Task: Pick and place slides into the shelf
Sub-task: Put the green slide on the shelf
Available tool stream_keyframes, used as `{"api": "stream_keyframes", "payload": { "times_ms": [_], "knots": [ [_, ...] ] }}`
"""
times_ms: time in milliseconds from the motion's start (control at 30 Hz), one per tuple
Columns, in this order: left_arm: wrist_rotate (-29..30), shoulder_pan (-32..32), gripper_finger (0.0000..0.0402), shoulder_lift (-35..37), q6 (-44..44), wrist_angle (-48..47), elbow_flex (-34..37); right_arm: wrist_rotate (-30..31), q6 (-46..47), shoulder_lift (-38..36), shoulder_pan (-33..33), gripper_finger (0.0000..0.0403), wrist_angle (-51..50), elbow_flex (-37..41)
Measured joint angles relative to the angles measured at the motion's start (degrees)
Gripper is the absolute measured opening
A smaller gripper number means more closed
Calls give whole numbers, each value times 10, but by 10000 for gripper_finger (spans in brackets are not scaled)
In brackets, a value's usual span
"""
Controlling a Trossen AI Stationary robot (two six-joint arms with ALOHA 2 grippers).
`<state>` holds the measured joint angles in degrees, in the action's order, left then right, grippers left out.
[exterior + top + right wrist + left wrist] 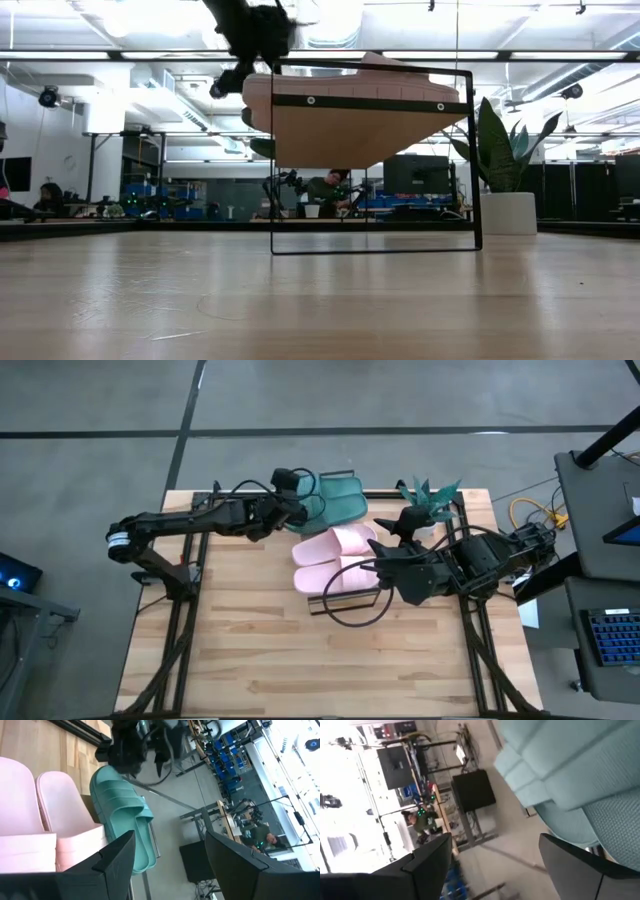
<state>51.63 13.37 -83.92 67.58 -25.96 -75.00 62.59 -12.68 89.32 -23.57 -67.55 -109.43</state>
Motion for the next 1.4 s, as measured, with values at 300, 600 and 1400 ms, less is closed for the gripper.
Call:
{"api": "stream_keyframes", "payload": {
  "times_ms": [300, 600, 1400],
  "knots": [
    [-176, -10, 283, 77, -85, -1, 0, 0, 0, 0, 0, 231, 0, 0],
    [-493, -10, 283, 103, -154, 5, 2, 0, 2, 0, 0, 231, 1, 0],
    [-395, 3, 7, -28, -82, 60, -59, 0, 3, 0, 0, 231, 0, 0]
  ]
}}
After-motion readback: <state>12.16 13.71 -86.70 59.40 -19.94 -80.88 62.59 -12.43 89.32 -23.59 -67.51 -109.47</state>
